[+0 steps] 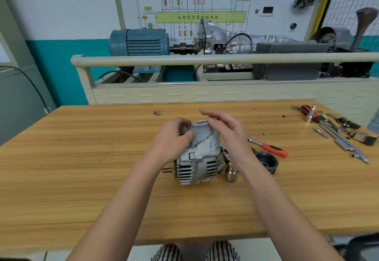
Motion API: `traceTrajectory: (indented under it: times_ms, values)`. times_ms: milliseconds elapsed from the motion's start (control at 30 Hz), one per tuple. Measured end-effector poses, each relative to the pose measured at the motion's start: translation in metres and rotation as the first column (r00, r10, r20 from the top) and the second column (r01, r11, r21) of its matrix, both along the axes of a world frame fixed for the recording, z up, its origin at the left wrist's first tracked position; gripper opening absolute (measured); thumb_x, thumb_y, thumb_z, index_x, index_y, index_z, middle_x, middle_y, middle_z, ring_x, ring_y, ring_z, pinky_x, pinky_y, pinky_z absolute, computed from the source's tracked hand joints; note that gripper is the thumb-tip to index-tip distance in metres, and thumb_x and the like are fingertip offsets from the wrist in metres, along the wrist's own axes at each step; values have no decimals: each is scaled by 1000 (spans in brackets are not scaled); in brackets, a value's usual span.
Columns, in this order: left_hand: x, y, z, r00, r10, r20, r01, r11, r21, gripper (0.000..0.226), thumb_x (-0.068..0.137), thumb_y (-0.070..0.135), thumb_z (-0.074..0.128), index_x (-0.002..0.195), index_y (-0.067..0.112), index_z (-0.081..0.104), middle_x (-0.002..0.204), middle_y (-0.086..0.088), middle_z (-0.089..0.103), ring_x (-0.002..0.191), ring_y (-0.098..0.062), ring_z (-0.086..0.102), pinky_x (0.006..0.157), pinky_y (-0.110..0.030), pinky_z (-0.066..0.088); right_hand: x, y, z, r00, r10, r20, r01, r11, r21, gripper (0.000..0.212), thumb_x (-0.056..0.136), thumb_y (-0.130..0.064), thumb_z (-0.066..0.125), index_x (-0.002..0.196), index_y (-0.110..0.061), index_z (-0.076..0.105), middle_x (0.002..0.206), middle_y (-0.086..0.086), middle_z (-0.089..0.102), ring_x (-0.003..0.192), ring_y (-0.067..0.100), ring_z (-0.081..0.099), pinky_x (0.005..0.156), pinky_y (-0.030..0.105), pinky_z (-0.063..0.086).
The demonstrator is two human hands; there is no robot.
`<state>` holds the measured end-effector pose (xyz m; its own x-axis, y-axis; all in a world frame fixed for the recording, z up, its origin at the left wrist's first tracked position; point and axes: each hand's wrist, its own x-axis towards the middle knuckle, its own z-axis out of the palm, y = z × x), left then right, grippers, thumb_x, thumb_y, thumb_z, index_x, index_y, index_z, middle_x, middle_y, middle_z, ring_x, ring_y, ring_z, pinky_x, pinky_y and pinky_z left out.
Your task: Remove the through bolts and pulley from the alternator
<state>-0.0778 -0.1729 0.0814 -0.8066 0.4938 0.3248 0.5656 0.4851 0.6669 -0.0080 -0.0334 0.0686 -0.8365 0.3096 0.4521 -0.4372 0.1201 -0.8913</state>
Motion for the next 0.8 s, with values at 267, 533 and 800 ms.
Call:
traceTrajectory:
  times_ms: [267, 533, 800]
  values:
    - [21, -25, -4, 999, -42, 13, 42, 999, -12, 40, 93, 14, 55, 133, 12, 52, 136, -3, 55, 122, -18, 50, 90, -20, 34, 39, 4, 33, 993, -28, 113, 22, 998, 52, 21, 94, -14, 56, 99, -29, 71, 111, -10, 70, 109, 6, 62, 91, 26, 51]
    - [28, -31, -11, 999, -50, -1, 50, 998, -23, 51, 91, 12, 56, 141, 10, 45, 152, -2, 37, 139, -16, 33, 110, -25, 28, 46, 3, 25, 965, -73, 250, 56, 996, 76, 23, 95, -12, 53, 98, -29, 69, 110, -11, 69, 109, 8, 62, 93, 29, 52]
    - [32, -40, -14, 998, 23, -57, -20, 998, 66, 44, 91, 11, 56, 134, 14, 52, 138, 0, 53, 128, -16, 47, 99, -26, 39, 48, 1, 27, 962, -113, 249, 103, 993, 52, 23, 94, -9, 54, 97, -26, 69, 109, -7, 70, 108, 13, 64, 91, 31, 54]
